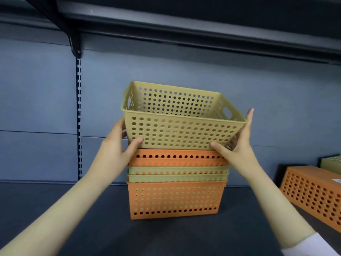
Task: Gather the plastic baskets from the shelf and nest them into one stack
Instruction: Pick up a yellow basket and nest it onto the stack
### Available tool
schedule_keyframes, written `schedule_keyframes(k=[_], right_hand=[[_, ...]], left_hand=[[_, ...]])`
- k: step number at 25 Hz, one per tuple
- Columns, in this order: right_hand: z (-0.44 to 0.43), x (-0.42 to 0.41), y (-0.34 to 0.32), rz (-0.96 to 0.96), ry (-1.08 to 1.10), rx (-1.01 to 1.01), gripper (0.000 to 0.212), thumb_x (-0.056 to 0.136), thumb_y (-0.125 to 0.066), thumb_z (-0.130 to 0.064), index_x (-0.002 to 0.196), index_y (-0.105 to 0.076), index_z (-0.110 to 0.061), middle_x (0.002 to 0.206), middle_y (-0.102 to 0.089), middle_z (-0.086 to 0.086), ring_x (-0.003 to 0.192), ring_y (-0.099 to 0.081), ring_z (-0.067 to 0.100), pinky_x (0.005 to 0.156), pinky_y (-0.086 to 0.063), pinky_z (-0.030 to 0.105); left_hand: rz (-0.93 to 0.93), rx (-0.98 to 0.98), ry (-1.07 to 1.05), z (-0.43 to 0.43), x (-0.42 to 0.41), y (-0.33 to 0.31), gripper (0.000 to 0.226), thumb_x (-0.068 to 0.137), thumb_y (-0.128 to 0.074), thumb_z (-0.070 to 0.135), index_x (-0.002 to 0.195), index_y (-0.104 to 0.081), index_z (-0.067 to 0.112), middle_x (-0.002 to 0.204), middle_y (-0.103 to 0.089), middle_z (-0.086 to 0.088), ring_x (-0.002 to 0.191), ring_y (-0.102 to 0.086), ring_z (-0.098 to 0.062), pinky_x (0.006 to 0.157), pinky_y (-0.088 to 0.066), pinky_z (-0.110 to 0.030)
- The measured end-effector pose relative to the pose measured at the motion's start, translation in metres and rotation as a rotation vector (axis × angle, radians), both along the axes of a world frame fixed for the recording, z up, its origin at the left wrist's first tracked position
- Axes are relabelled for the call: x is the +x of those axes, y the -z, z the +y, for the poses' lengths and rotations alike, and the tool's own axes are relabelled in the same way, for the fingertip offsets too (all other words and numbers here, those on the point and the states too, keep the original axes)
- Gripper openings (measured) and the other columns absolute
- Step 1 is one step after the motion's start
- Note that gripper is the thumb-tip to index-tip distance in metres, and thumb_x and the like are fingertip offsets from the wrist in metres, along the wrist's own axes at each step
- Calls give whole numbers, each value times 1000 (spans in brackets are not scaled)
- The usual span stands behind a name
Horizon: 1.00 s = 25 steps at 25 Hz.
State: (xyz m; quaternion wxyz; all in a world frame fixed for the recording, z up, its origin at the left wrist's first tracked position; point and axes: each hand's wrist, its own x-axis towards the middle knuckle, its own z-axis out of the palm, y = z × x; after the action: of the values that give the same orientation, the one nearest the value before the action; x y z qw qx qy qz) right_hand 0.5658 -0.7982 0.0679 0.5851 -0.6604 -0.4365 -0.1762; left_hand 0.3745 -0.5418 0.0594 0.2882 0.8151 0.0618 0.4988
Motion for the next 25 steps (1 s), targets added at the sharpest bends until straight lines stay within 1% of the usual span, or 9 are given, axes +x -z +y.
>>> schedule_keyframes(k=[4, 7, 10, 12, 13, 16, 20, 22, 25], right_hand=[[1, 9, 7, 25, -29, 44, 111, 86, -71, -13, 145, 14, -55, 148, -45, -9, 131, -48, 4, 110, -39, 38], [2, 18, 13, 38, -38, 38, 102, 83, -70, -32, 150, 5, -49, 141, -47, -18, 126, -50, -1, 105, -41, 31], [12, 26, 31, 28, 67, 45, 79, 82, -66, -57, 142, -15, -58, 138, -42, -14, 130, -44, 8, 108, -40, 38], [20, 32, 47, 31, 99, 102, 58, 79, -57, -66, 130, -31, -59, 138, -42, -5, 131, -43, 19, 108, -40, 47], [24, 33, 52, 41, 66, 142, 53, 78, -57, -68, 125, -37, -55, 134, -46, -1, 126, -48, 20, 103, -44, 45], [28, 34, 54, 97, -66, 227, 48, 80, -61, -54, 123, -45, -38, 116, -60, -5, 102, -64, 8, 79, -53, 22], [27, 42, 59, 118, -132, 252, 43, 86, -61, -37, 126, -44, -34, 122, -59, -19, 108, -62, 2, 85, -52, 22], [27, 42, 62, 124, -132, 261, 45, 84, -61, -42, 126, -45, -37, 128, -56, -20, 114, -60, 7, 90, -52, 27], [29, 42, 67, 146, -152, 272, 55, 84, -62, -41, 134, -41, -34, 125, -60, -17, 114, -62, 11, 91, -53, 30]], left_hand=[[33, -62, 55, 2, 6, 8, 61, 91, -64, 33, 145, -36, 26, 132, -51, 22, 118, -50, 4, 96, -39, -20], [24, -59, 67, 5, 8, 17, 50, 89, -62, 41, 134, -40, 37, 122, -54, 27, 112, -51, 13, 91, -38, -12], [-10, -68, 31, 12, 17, 33, 55, 87, -56, 59, 131, -45, 28, 131, -49, 11, 122, -48, 1, 101, -36, -22], [-46, -161, 36, 14, 25, 43, 70, 79, -52, 69, 133, -38, 27, 141, -38, 8, 131, -39, -3, 107, -34, -28], [-78, -232, 84, 13, 30, 46, 73, 76, -51, 70, 135, -31, 33, 145, -34, 11, 135, -35, -1, 109, -33, -27], [-101, -288, 222, 10, 39, 48, 62, 79, -47, 67, 136, -24, 59, 153, -29, 20, 139, -34, 3, 108, -33, -19], [-163, -300, 326, 12, 46, 53, 36, 86, -47, 59, 121, -42, 63, 154, -37, 11, 140, -42, -19, 112, -37, -52], [-181, -320, 349, 13, 46, 57, 41, 85, -51, 64, 124, -42, 61, 154, -36, 12, 138, -44, -18, 110, -39, -51], [-148, -361, 408, 13, 47, 69, 75, 77, -57, 74, 144, -28, 54, 149, -46, 2, 131, -52, -18, 105, -44, -43]])
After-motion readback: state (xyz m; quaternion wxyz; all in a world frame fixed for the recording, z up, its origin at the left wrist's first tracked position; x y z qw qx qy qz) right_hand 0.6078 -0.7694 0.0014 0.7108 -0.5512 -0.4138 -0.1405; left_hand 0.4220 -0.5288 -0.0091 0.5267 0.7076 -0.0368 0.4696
